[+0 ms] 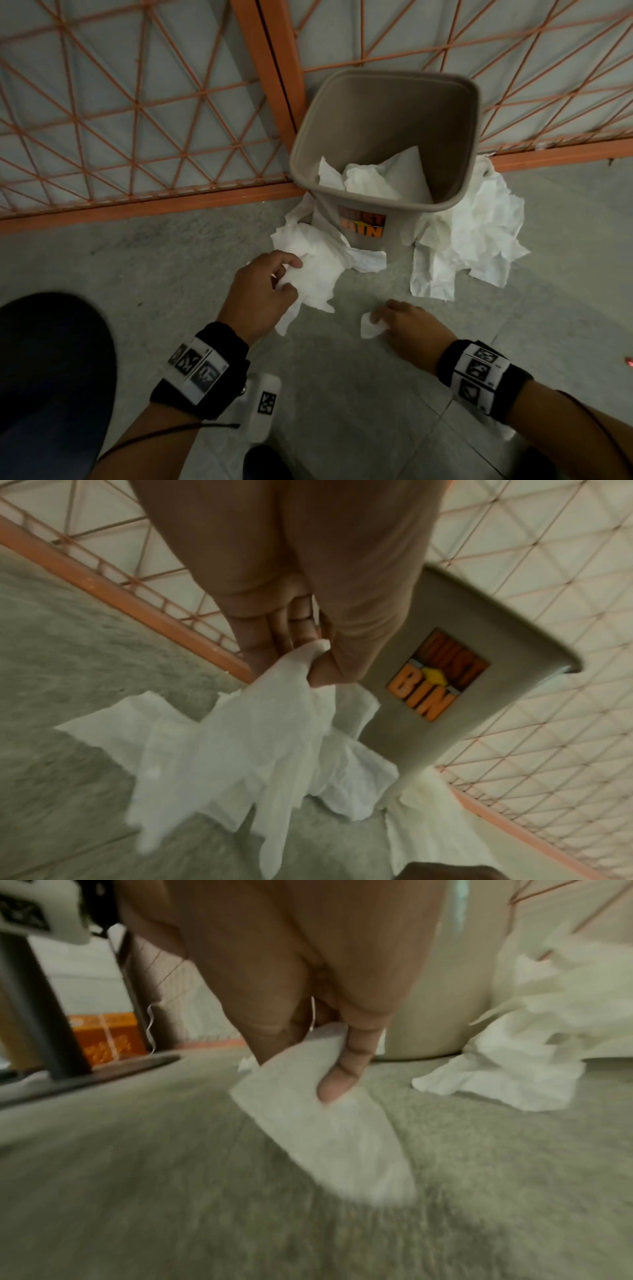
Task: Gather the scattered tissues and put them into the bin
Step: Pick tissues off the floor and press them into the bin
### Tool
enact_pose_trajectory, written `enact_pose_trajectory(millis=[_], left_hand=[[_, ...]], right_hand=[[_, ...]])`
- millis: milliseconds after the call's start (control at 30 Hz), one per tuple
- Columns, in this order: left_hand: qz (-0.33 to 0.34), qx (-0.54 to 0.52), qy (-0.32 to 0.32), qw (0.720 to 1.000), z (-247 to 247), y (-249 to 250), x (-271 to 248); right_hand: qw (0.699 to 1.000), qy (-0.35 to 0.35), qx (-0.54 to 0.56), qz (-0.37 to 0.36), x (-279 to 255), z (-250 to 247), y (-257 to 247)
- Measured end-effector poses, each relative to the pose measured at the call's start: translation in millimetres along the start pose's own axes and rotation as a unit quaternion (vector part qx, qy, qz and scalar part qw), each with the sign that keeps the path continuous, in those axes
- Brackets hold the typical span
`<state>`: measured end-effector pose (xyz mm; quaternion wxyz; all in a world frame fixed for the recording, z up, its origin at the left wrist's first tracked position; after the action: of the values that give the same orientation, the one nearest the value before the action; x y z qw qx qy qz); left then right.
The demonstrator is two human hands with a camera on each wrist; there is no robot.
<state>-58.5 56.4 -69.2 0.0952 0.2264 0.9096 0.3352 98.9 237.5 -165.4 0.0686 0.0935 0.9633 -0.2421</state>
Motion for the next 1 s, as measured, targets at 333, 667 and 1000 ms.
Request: enact_pose_trajectory(millis=[333, 667, 1000], left_hand=[[0.135, -0.099, -0.083, 0.982, -56.1, 129.3, 12.5], [0.148, -0.162, 0.118, 0.968, -49.5, 202.2, 86.4], [0.185, -0.092, 0.213, 0.955, -75.1, 145.7, 61.6]], right_hand=[[0.987, -0.017, 0.154, 0.029, -43.4, -173.8, -40.7], [0.885, 0.337, 0.32, 0.001, 8.4, -313.2, -58.8], [0.98, 0.18, 0.078, 0.027, 61.7, -264.2, -34.1]])
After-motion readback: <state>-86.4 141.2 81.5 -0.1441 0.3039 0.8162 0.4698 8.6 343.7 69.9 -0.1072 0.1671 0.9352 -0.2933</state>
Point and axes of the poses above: each hand's wrist, its own x-axis towards the middle knuckle, its own z-axis out of the palm, y = z × x, the point moved 3 cm from there along x, towards the middle knuckle, and after that the axes turned 12 degrees about y, right-handed, at the moved point
